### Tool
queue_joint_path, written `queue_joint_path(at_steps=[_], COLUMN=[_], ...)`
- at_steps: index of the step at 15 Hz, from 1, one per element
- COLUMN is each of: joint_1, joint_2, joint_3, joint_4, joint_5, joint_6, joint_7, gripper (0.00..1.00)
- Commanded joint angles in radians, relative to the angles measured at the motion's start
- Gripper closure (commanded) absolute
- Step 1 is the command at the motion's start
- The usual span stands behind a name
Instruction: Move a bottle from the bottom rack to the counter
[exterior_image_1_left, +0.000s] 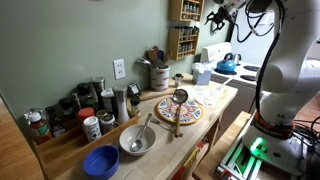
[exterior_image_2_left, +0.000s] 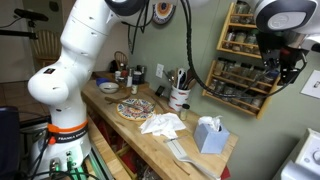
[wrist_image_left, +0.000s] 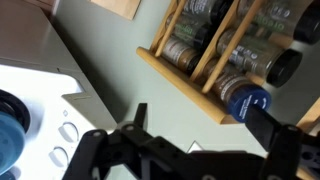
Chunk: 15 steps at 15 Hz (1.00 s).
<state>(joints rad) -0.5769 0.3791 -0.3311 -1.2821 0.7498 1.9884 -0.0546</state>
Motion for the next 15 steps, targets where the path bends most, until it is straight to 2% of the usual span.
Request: queue_joint_path(at_steps=[1, 3, 5, 8, 9, 15], joint_1=[-0.064, -0.078, -0.058, -0.048, -0.045, -0.040], joint_2=[0.005, 0.005, -0.001, -0.003, -0.006, -0.005], joint_3=[0.042, 0.055, 0.040, 0.049, 0.040, 0.047], joint_4=[0.066, 0.103, 0.125, 0.171, 0.136, 0.161], joint_5=[-0.013, -0.027, -0.043, -0.041, -0.024, -0.027], joint_6=[-0.163, -0.236, -0.280, -0.299, -0.266, -0.269], joint_7=[-0.151, -0.230, -0.310, -0.435, -0.368, -0.421], gripper=[0.00, 0.00, 0.00, 0.00, 0.00, 0.00])
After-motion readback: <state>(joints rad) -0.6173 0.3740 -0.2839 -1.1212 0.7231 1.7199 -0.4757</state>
